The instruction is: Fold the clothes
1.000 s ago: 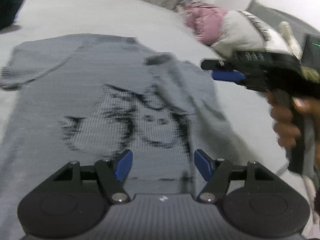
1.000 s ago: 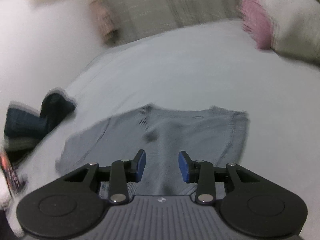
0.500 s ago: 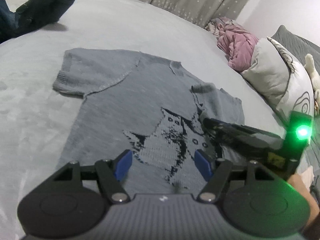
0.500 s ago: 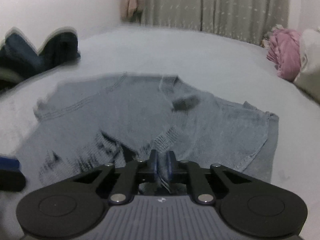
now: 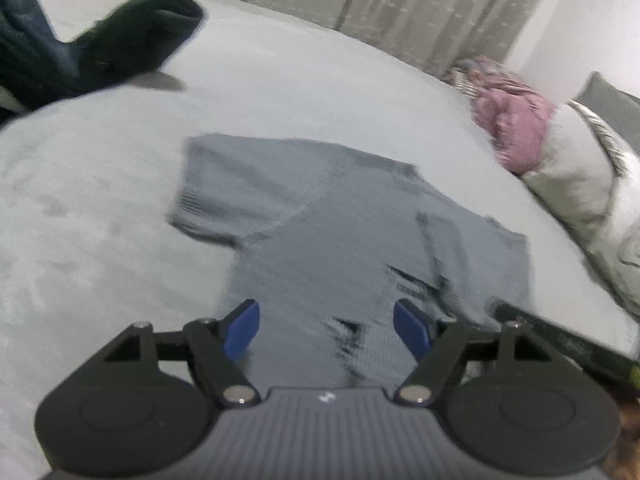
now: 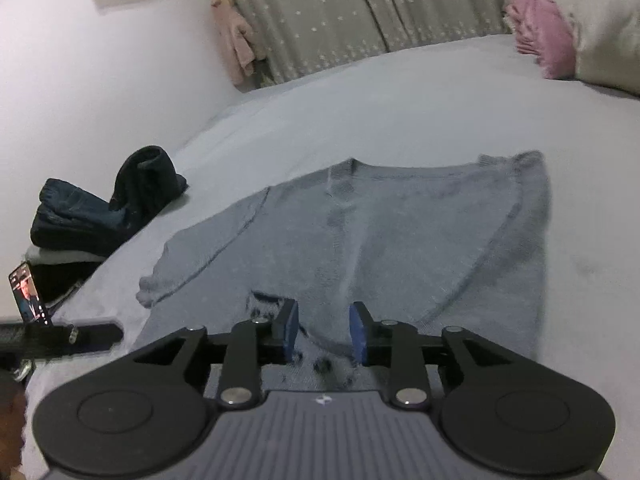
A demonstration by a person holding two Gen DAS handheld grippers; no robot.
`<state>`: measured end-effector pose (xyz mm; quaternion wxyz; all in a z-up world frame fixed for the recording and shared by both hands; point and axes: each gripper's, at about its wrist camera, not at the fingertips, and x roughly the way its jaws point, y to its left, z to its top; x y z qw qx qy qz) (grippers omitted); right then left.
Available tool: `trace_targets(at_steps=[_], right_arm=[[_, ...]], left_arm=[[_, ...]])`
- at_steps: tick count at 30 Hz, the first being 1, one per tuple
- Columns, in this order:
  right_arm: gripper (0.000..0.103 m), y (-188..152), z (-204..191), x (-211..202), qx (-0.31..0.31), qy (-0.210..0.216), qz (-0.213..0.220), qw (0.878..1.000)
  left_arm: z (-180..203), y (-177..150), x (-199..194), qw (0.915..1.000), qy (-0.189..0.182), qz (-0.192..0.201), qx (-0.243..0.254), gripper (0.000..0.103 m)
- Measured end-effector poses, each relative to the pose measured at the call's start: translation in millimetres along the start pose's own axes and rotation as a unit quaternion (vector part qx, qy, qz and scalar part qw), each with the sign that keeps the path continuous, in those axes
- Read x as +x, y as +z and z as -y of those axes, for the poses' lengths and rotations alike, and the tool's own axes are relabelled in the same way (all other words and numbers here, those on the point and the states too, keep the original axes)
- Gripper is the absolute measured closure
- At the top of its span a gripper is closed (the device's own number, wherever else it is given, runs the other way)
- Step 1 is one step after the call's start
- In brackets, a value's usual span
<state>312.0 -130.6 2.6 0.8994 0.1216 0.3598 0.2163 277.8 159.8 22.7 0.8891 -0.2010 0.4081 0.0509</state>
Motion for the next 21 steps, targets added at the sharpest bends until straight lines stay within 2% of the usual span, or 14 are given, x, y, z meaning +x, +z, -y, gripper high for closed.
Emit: trace_targets(at_steps=[3,6,9,14,17,20,21], right_arm=[[0.068,-13,-6,-16,-0.006,-0.006,-0.005,1.0],[0.065,-29,-9,-32,-0.003,0.001,-0.006,1.0],[0.065,-39,-13,-41,0.002,0.011,-0.005,1.0],[0.065,-42,-18,-48,0.0,0.019,-0.004,1.0],[0.064,-40,-19,-48,-0.003,0.02,-0.005,1.0],[0.064,-36,-18,-44,0.001,0.017,-0.007,1.0],[0.064,-33,-18,-42,0.003,0.016,-0.008,1.0]], left_arm=[[-33,13,8,0.9974,0.022,-0.006,-0.068,0.03],[-54,21,12,0.9933,0.022,-0.003,-0.114,0.03],[-76,27,22,0.9844,0.007,0.01,-0.175,0.034],[-92,26,48,0.9693,-0.036,0.019,-0.243,0.039],[-92,26,56,0.9671,-0.054,0.028,-0.247,0.056],[-93,22,66,0.9603,-0.085,0.037,-0.263,0.098],[-93,20,69,0.9575,-0.092,0.041,-0.27,0.099]])
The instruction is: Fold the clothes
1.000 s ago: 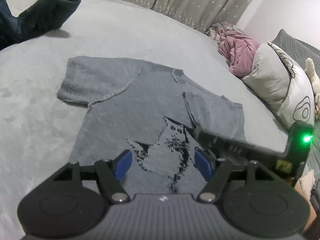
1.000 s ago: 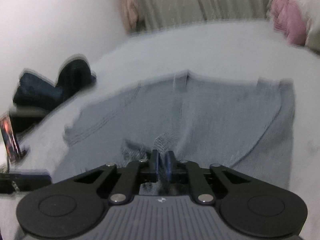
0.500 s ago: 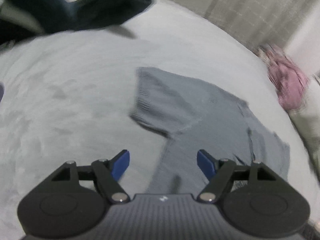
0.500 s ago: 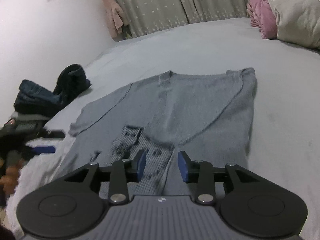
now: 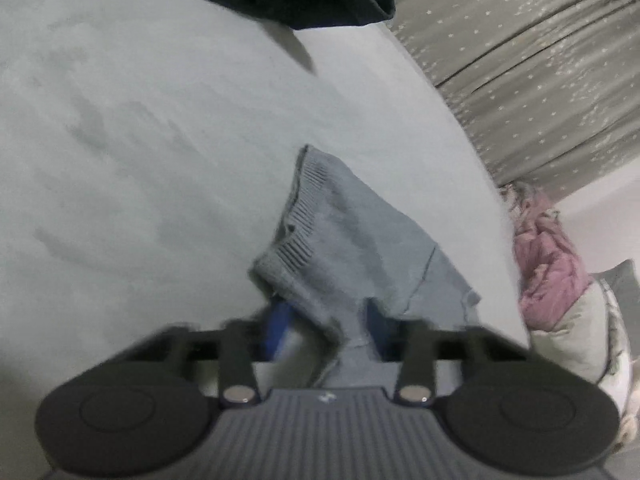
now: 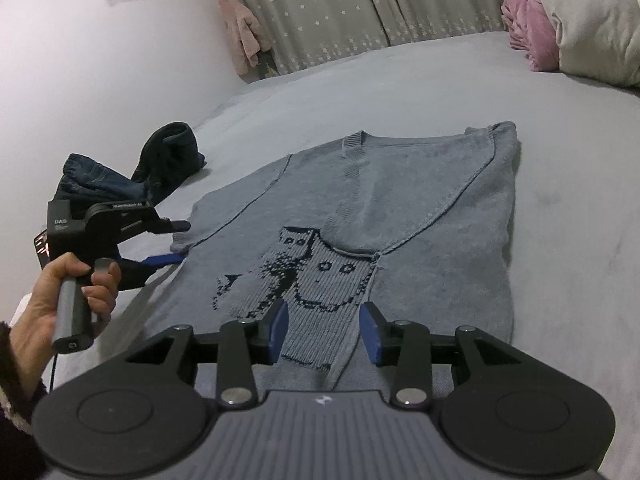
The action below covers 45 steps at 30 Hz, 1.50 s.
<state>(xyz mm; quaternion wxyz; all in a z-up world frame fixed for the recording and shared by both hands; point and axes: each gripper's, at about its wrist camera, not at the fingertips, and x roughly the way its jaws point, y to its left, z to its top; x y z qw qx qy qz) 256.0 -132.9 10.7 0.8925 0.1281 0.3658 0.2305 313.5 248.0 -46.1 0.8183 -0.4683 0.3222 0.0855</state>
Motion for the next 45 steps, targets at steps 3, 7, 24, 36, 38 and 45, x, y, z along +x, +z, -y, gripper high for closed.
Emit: trace_targets(at_steps=[3,7,24,36,38,45], right_arm=[[0.064,8,0,7,0.008,-0.002,-0.007,1.0],[0.064,21,4,18,0.029,0.002,-0.011,0.999],[0.064,116,-75,126,-0.135,0.04,-0.062,0.988],[0.064,71,-180,223,-0.386,0.069,-0.169,0.904],[0.066,72,-178,224,-0.384,0.07,-0.168,0.905],[0.097,95,-151,202,-0.302,0.044,-0.102,0.947]], left_arm=[[10,-8,-3,0.9988,-0.003,0.038,0.03,0.1],[51,-26,-18,0.9869,-0.037,0.077,0.137,0.1],[72,-119,23,0.9572,-0.101,-0.048,0.267,0.092],[27,-117,37,0.9772,-0.152,-0.039,0.143,0.099],[26,-118,38,0.9771,-0.153,-0.038,0.143,0.099],[29,-122,37,0.9762,-0.145,-0.029,0.158,0.098]])
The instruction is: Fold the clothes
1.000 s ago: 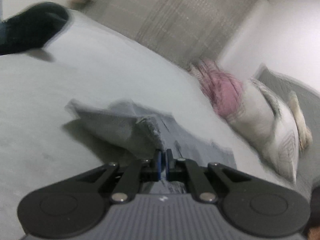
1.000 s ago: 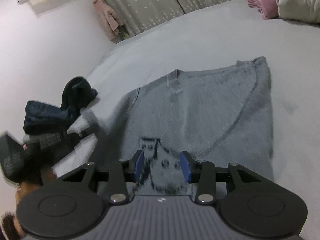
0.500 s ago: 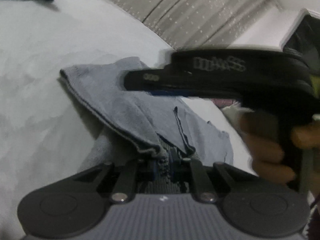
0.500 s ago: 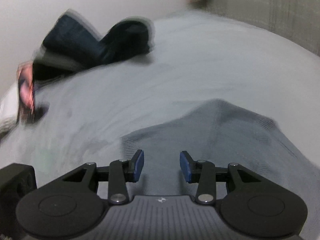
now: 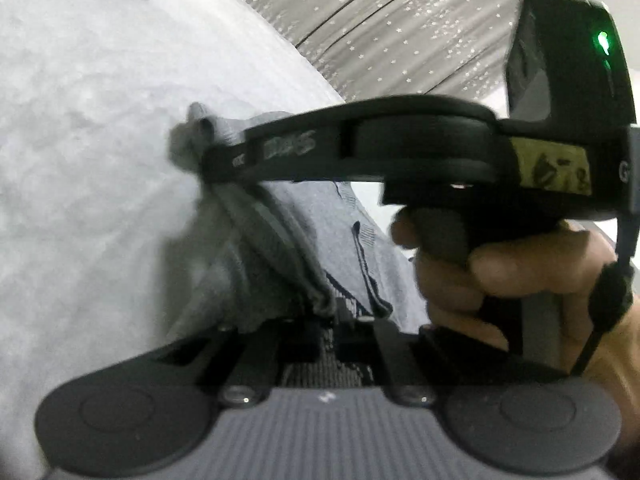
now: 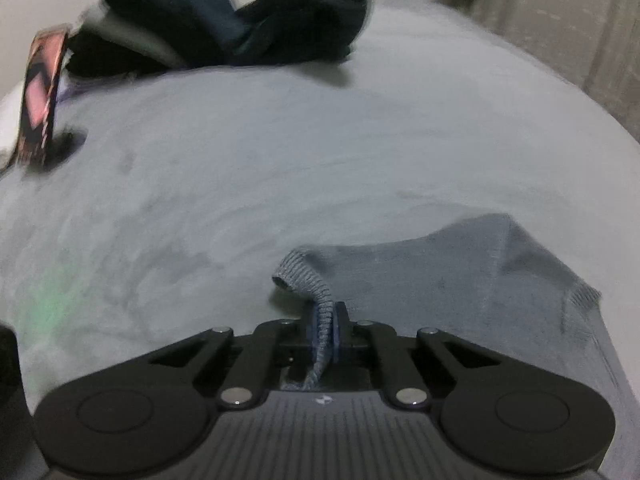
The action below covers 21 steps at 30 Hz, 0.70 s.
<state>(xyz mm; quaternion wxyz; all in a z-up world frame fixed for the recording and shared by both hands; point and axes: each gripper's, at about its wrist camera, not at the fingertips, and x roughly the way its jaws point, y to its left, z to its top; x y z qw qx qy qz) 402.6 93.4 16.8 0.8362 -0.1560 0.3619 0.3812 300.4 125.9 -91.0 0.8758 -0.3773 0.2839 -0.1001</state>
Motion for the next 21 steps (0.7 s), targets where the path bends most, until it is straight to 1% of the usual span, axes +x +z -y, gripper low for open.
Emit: trace_targets(at_steps=[3,5,6,7,9,11,13,15,17,18,20,21], right_arm=[[0.097,-10,32,-28,0.082,0.011,0.057,0.995],[0.097,-19,54,-45,0.136,0.015,0.091,0.986],[0.097,-27,69,-55,0.172,0.017,0.109,0.979],[0.097,-31,75,-59,0.188,0.018,0.116,0.975],[0.097,-60,111,-76,0.269,0.024,0.145,0.952],[0.097,-79,127,-80,0.309,0.025,0.149,0.939],[0.097,-95,139,-83,0.34,0.023,0.146,0.929],[0.097,-120,149,-79,0.378,0.014,0.141,0.915],[0.097,-134,151,-78,0.395,0.008,0.14,0.908],[0.097,-141,151,-78,0.399,0.005,0.138,0.906],[0.097,-145,149,-80,0.396,0.001,0.14,0.908],[0.097,-146,147,-86,0.391,0.004,0.149,0.908]], left_arm=[[7,-1,-2,0.9997,0.013,0.006,0.02,0.098],[14,-2,-4,0.9989,0.025,0.014,0.037,0.098],[18,-2,-5,0.9981,0.032,0.02,0.048,0.098],[23,-2,-6,0.997,0.039,0.027,0.061,0.098],[31,-4,-8,0.9953,0.044,0.028,0.081,0.097],[38,-6,-11,0.9939,0.048,0.027,0.095,0.097],[44,-11,-8,0.9906,0.059,0.017,0.123,0.097],[52,-13,-2,0.988,0.066,0.01,0.139,0.097],[60,-17,2,0.9845,0.075,0.001,0.159,0.097],[63,-16,3,0.9833,0.078,0.0,0.164,0.098],[67,-15,4,0.9813,0.082,-0.001,0.174,0.099],[70,-15,3,0.9807,0.082,0.0,0.178,0.1]])
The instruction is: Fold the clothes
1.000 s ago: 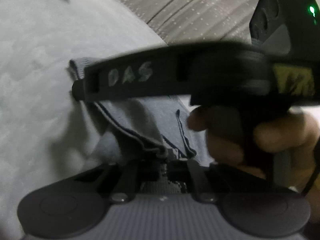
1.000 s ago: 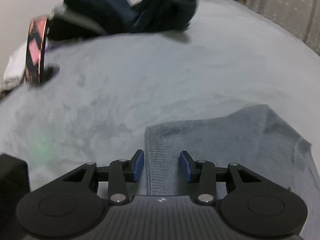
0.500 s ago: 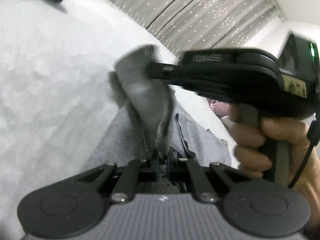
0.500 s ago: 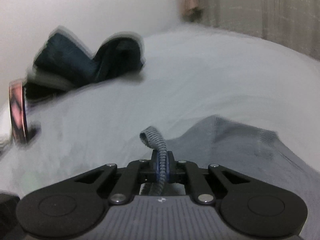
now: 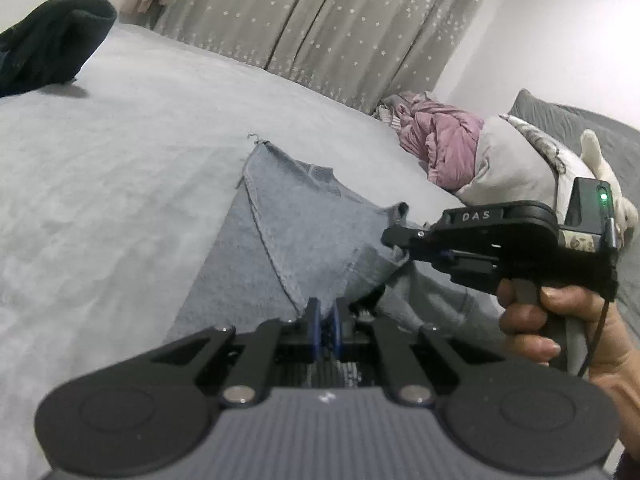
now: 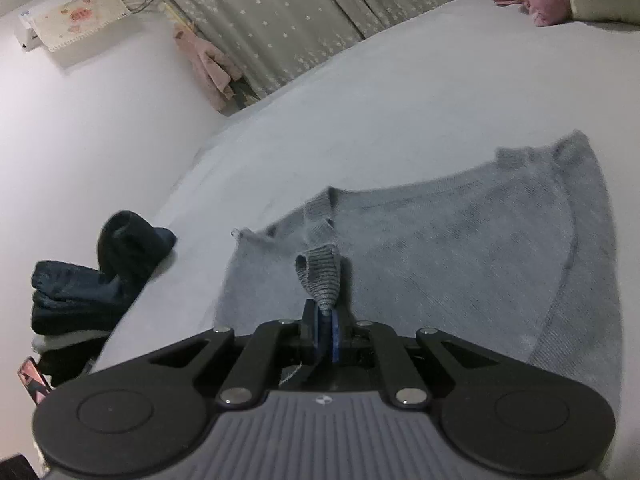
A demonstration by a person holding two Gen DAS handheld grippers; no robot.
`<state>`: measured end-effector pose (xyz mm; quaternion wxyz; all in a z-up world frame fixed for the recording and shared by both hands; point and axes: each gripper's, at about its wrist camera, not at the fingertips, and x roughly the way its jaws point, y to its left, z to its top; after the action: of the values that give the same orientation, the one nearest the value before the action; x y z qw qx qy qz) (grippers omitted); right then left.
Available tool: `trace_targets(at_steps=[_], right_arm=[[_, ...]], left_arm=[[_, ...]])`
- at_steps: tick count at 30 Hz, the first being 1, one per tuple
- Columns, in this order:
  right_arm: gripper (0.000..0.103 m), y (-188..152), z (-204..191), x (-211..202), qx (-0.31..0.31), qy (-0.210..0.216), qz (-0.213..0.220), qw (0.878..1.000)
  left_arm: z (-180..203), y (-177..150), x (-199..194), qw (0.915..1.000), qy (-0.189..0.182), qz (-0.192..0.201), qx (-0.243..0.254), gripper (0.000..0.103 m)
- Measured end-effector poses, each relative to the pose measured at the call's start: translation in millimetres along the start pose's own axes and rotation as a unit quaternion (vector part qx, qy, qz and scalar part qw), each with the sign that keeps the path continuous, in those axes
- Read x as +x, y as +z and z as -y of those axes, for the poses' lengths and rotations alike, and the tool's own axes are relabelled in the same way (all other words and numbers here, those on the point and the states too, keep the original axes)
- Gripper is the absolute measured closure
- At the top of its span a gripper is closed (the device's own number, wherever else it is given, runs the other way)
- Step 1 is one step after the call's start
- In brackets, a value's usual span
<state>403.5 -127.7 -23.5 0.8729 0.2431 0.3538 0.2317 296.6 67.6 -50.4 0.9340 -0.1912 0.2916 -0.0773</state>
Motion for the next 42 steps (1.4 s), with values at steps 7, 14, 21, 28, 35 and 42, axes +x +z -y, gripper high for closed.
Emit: trace_targets(at_steps=[7,14,21,28,35,42], right_arm=[[0.097,12,0,-18,0.006,0.012,0.042,0.999],[0.096,3,21,-13,0.033,-0.013,0.006,0.999],[0.078,6,20,-4,0.047,-0.016,0.006,0.999],[0.079,9,8,9,0.018,-0.017,0.0,1.0],[0.097,11,9,11,0.0,-0.024,0.001,1.0],[0.1,26,-2,-9,-0.024,-0.025,0.04,0.999]], left_arm=[[17,12,-26,0.9987,-0.04,0.018,0.027,0.1],[22,4,-26,0.9974,-0.042,-0.008,0.059,0.094],[29,4,-27,0.9859,-0.027,-0.004,0.165,0.032],[35,1,-17,0.964,-0.009,-0.012,0.266,0.054],[49,-15,-5,0.9216,0.023,-0.021,0.387,0.099],[55,1,-21,0.9427,-0.002,0.019,0.333,0.1]])
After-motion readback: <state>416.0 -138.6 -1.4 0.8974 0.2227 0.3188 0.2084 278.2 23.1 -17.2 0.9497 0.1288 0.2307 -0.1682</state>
